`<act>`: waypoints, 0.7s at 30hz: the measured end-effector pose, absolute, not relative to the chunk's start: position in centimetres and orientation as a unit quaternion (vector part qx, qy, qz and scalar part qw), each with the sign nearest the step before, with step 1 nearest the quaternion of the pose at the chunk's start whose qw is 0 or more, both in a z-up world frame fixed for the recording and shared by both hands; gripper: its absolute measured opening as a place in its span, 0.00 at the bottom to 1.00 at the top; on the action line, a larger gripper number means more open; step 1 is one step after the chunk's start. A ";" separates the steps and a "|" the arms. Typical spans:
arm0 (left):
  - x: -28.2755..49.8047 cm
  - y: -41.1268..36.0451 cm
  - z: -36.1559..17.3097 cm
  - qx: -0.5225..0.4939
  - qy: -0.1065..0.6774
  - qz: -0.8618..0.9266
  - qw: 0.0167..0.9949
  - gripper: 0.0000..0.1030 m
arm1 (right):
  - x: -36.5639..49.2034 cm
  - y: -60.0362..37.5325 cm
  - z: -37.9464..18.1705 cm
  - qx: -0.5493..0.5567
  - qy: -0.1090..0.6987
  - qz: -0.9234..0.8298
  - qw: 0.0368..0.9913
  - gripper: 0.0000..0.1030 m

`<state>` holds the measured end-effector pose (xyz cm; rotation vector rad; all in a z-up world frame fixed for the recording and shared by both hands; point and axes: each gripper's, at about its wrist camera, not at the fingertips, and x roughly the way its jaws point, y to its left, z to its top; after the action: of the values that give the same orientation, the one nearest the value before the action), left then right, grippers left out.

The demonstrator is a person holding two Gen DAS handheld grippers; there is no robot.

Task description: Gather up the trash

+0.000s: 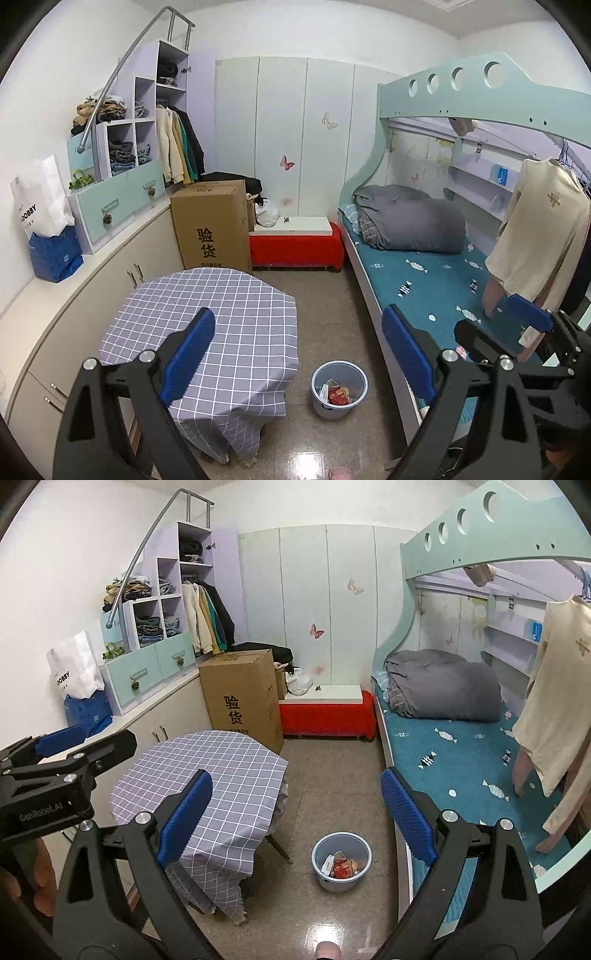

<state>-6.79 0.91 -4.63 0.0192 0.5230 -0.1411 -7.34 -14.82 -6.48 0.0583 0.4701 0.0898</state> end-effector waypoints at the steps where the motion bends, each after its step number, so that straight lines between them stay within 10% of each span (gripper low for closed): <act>1: -6.8 1.0 -4.6 0.007 0.258 -0.071 0.964 0.87 | -7.5 -14.8 -6.5 0.029 0.233 0.044 0.971 0.88; 21: -6.9 0.8 -4.8 0.016 0.249 -0.066 0.966 0.87 | -7.3 -15.1 -6.5 0.029 0.239 0.048 0.969 0.89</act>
<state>-6.89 0.82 -4.83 0.0328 0.5027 -0.1338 -7.25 -15.07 -6.53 0.0590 0.4828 0.0973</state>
